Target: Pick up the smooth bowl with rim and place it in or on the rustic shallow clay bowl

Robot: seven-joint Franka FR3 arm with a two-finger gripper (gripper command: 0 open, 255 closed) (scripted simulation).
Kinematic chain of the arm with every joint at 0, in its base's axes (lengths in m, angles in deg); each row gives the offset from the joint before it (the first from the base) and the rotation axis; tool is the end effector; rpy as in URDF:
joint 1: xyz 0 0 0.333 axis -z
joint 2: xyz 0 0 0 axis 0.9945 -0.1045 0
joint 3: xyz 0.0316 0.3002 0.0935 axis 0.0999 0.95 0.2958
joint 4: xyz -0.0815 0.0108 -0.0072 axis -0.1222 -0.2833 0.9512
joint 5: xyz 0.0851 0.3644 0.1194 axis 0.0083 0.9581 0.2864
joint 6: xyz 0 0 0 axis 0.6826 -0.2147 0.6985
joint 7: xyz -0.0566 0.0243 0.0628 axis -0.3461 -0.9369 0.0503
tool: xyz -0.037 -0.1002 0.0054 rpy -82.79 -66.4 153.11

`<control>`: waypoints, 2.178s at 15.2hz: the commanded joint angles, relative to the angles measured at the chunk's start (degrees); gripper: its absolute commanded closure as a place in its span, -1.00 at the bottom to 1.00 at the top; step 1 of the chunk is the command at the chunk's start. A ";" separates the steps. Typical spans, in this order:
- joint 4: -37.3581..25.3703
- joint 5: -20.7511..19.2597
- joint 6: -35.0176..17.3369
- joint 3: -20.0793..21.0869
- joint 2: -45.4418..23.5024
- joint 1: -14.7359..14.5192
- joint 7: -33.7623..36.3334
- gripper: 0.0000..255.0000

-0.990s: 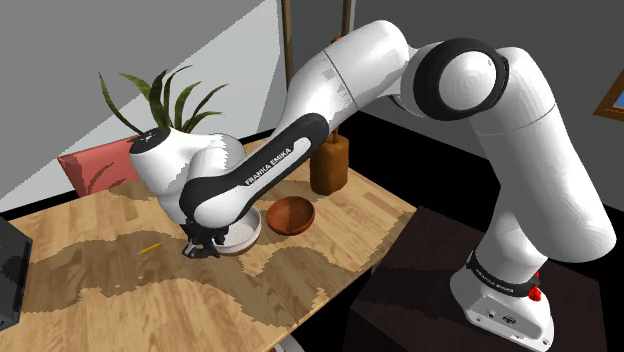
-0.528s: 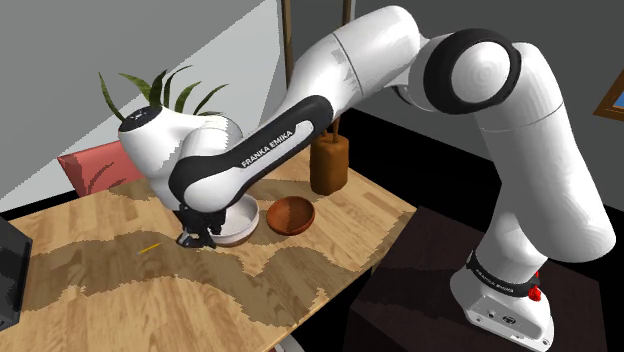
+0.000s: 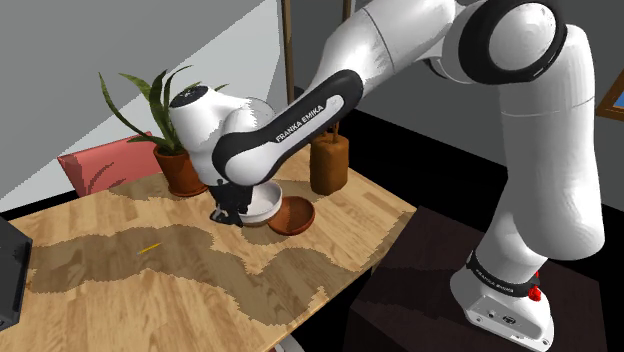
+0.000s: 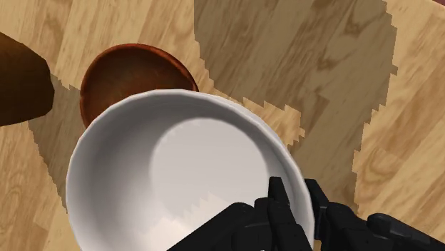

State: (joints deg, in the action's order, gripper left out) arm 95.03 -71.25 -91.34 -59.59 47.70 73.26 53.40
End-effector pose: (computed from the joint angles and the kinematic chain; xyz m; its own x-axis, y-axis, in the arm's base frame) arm 0.5487 0.3436 0.3360 0.9758 0.2186 0.0102 0.2148 -0.9656 0.1464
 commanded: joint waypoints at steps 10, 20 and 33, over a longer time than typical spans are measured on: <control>17.32 4.60 -7.97 -1.97 12.87 11.16 -12.52 1.00; 19.18 0.81 -14.04 -3.25 7.89 10.31 -9.30 1.00; 19.62 -1.40 -17.00 -4.22 4.97 9.66 -7.48 1.00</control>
State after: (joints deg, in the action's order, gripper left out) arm 114.66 -72.64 -108.34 -63.80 52.66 82.92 45.92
